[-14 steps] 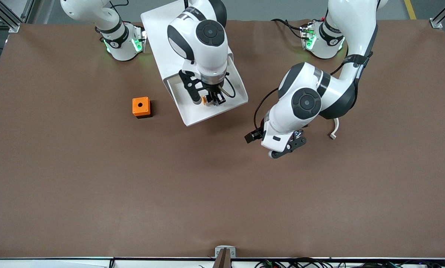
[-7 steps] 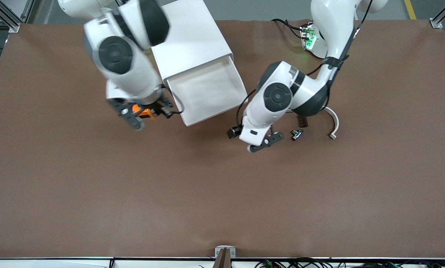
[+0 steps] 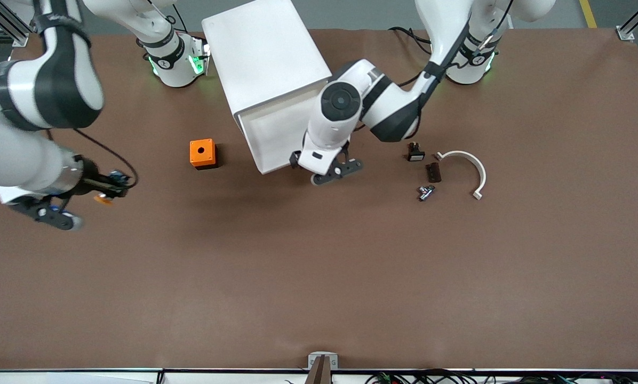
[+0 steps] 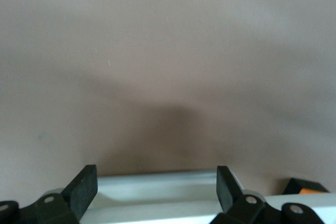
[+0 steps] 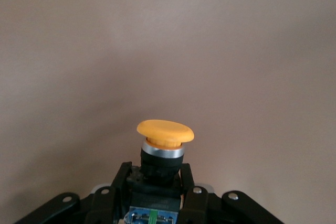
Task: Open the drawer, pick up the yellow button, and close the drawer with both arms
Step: 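Push the drawer shut with the left gripper while the right gripper withdraws, then carry the button toward the table with the right gripper while the left retracts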
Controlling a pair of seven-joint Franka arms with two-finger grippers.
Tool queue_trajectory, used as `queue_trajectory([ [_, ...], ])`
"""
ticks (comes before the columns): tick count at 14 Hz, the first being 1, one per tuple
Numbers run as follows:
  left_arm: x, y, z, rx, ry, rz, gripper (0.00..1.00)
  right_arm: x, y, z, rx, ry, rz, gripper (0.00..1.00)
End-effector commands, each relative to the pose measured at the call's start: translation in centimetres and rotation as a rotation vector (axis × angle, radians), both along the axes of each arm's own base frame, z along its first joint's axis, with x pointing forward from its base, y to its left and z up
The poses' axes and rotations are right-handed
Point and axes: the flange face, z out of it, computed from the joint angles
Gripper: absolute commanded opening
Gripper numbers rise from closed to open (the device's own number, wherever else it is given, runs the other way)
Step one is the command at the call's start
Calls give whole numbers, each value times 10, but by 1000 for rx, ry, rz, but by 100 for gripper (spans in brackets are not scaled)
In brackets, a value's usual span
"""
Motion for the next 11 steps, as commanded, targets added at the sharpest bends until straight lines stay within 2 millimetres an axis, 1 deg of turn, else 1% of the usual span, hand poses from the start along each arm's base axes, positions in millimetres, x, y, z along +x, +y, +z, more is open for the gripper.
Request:
queue_trajectory([
  [1,-35,-25,-1,42,14,14,100,6,-56,-23,4,-41,135,0],
  [2,-51,-33,-3,69,41,20,100,10,-82,-42,1,-50,181,0],
  [4,-81,-45,-4,116,84,14,100,17,-130,-73,4,-71,235,0],
  [5,-93,-50,-4,129,100,7,100,19,-151,-91,7,-73,265,0],
  [6,-111,-59,-5,134,118,-6,100,21,-169,-107,7,-76,282,0],
  [8,-126,-67,-7,137,135,-7,100,22,-194,-137,11,-85,307,0],
  [9,-127,-68,-8,137,138,-9,100,17,-205,-155,12,-99,318,0],
  [11,-121,-65,-6,133,135,-2,100,6,-227,-188,9,-135,338,0],
])
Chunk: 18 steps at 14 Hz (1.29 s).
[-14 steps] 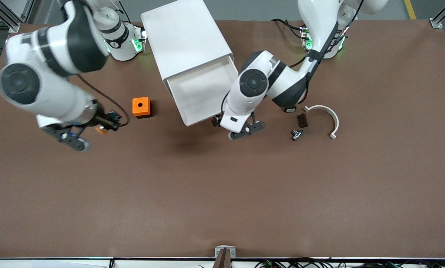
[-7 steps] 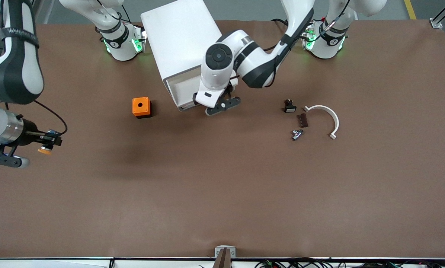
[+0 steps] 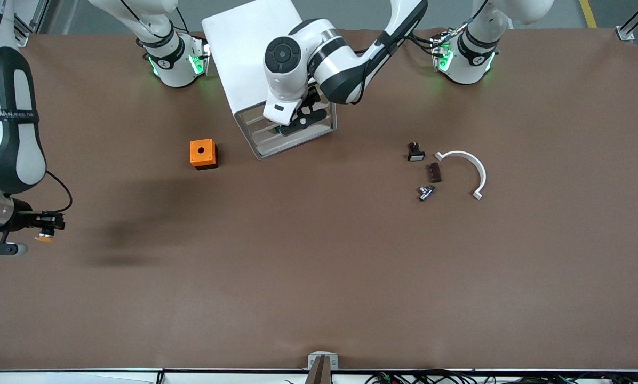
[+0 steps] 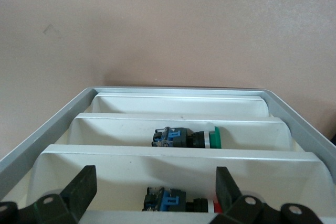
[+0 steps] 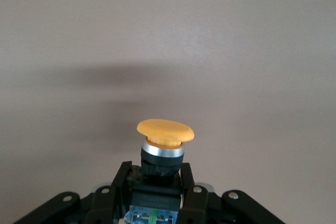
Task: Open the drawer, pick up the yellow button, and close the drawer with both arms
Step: 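Carry the button toward the table with the right gripper while the left retracts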
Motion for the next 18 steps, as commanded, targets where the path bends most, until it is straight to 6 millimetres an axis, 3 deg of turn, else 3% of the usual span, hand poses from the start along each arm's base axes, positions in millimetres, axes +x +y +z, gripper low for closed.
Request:
queue_trajectory([
  [1,6,5,8,14,5,19,100,-16,-20,-34,12,-36,42,0],
  [4,78,52,37,-16,-40,125,100,-21,-36,-72,59,-56,65,0],
  [5,112,81,47,-18,-65,161,100,-22,-41,-84,78,-69,79,0],
  [9,200,182,85,30,-221,190,100,-21,-47,-116,84,-105,94,0],
  [10,215,205,90,42,-237,177,100,-24,-53,-122,83,-101,87,0],
  [13,257,301,126,64,-262,224,100,-24,-52,-127,89,-96,91,0],
  [18,277,422,187,52,-305,94,100,-22,-46,-133,104,-93,96,8],
])
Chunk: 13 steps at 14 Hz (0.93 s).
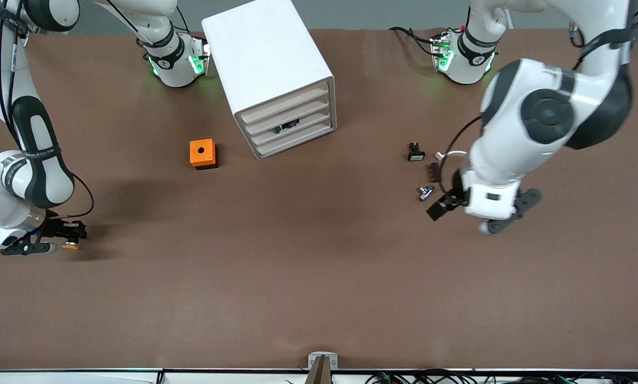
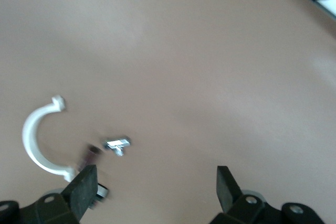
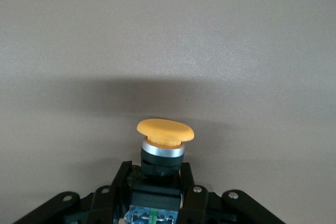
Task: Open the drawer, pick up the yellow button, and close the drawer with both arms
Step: 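Carry the button toward the table with the right gripper while the left retracts, then lower the orange button onto the table and open the right gripper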
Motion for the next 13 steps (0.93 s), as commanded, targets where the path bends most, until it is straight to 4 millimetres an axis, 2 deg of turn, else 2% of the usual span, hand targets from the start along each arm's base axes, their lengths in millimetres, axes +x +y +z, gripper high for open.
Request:
queue_trajectory([
  [1,-11,56,39,32,3,-108,100,1,-2,-3,24,-10,30,8],
  [3,-19,92,61,35,8,-180,100,1,-2,-6,24,-8,66,9],
  [4,-22,106,70,37,7,-209,100,3,0,-5,22,-9,72,21],
  [5,-30,115,80,39,18,-252,100,3,1,-5,22,-11,72,69],
  [6,-38,122,89,42,21,-283,100,4,1,-6,22,-10,65,100],
  [10,-95,146,130,57,31,-383,100,9,2,3,22,-19,55,100],
  [12,-120,162,140,62,28,-474,100,12,5,8,25,-23,15,100],
  [13,-126,165,142,63,26,-495,100,12,13,13,38,-2,-14,100],
])
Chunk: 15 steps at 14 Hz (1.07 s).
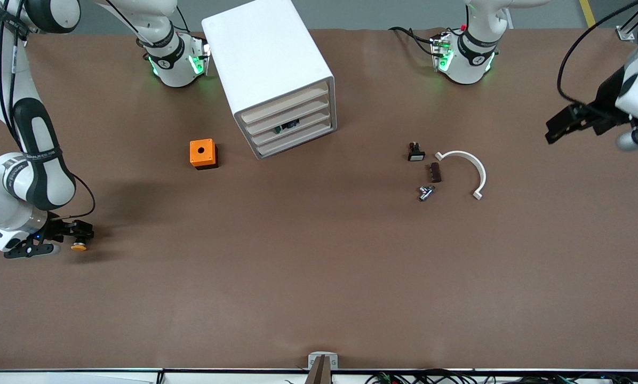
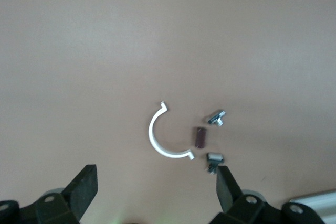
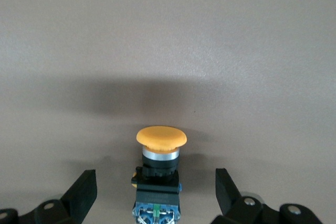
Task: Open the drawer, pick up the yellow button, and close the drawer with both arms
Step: 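Lower the orange button onto the table and open the right gripper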
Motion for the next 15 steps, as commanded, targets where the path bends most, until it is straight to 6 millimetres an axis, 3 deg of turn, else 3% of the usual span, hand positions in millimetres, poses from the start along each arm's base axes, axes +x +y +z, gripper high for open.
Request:
queue_trajectory([
  [1,-34,15,5,9,-4,-56,100,8,19,24,51,34,-83,100],
  [4,-43,14,5,12,-2,-55,100,15,59,74,73,87,-165,100],
  [6,-45,12,5,11,2,-58,100,19,106,113,54,116,-220,100],
  [9,-48,8,9,11,-7,-58,100,21,153,178,-10,180,-263,100],
  [12,-54,9,12,12,-9,-55,100,20,174,248,-9,231,-238,100],
  [15,-55,14,13,11,-1,-50,100,-1,181,317,13,182,-233,100],
])
